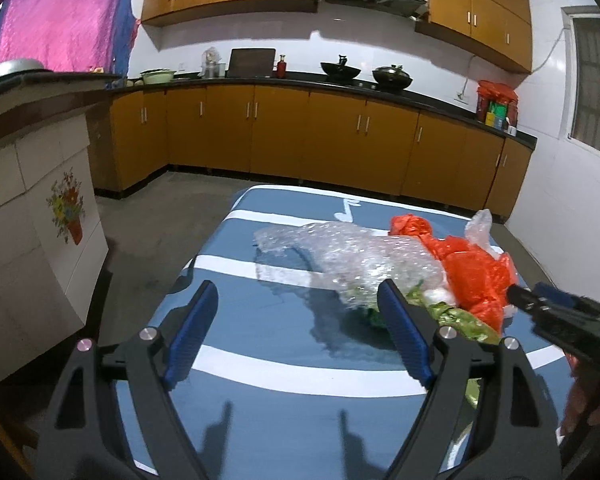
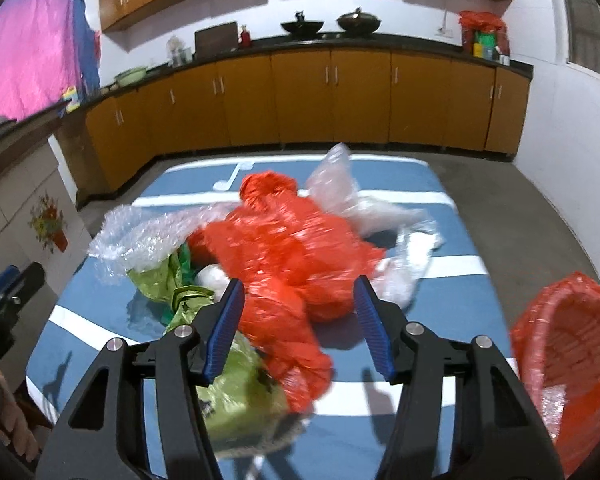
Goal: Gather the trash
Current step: 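Return both tools to the table and open them over the bags, then grasp the red bag with the right tool while the left tool grasps bubble wrap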
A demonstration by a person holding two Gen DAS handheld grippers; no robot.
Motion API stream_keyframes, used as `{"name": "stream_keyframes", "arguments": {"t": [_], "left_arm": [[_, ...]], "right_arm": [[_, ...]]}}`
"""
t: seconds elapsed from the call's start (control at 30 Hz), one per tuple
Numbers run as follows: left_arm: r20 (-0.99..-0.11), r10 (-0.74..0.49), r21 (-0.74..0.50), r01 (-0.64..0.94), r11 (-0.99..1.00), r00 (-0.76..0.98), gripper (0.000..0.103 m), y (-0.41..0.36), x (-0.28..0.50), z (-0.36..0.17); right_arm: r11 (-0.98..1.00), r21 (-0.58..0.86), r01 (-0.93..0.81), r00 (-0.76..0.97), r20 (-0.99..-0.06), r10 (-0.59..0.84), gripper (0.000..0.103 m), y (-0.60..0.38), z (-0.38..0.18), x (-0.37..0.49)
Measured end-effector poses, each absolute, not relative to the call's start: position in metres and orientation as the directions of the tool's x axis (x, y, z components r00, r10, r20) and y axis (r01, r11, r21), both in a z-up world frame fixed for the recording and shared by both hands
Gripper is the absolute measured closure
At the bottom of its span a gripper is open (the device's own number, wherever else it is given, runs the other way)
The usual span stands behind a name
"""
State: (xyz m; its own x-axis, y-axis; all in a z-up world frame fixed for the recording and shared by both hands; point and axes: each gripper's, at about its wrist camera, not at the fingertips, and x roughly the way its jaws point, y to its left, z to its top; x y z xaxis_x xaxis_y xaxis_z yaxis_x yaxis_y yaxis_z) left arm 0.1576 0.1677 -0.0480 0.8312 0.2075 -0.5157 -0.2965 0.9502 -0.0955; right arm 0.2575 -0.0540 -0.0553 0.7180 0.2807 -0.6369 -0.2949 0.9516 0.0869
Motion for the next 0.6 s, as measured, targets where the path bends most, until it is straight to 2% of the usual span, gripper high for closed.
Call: {"name": "stream_keyframes", "arguments": {"t": [0.3, 0.37, 0.43, 0.6], "left_arm": [[-0.532, 0.205, -0.116, -0.311, 0.943, 0.821, 0.022, 0.182, 0.158, -0.056], [-0.535, 0.2, -0.12, -0.309, 0.943, 0.82, 0.022, 0.182, 0.159, -0.058], [-0.537, 0.196, -0.123, -0.306, 0.944, 0.82, 0.022, 0.181, 0.16, -0.059], [-0.536, 0.185, -0.123, -0.293, 0.948, 0.824, 0.022, 0.178, 0.162, -0.058]], "right_arm": [[0.963, 0.05, -0.266, 0.678, -0.7, 0.223, 0.047, -0.038, -0.08, 0.272], [0.963, 0.049, -0.267, 0.666, -0.713, 0.221, 0.05, -0.038, -0.085, 0.272], [0.961, 0.049, -0.273, 0.65, -0.727, 0.222, 0.063, -0.038, -0.089, 0.273], [0.958, 0.067, -0.28, 0.645, -0.726, 0.24, 0.07, -0.043, -0.088, 0.27]]}}
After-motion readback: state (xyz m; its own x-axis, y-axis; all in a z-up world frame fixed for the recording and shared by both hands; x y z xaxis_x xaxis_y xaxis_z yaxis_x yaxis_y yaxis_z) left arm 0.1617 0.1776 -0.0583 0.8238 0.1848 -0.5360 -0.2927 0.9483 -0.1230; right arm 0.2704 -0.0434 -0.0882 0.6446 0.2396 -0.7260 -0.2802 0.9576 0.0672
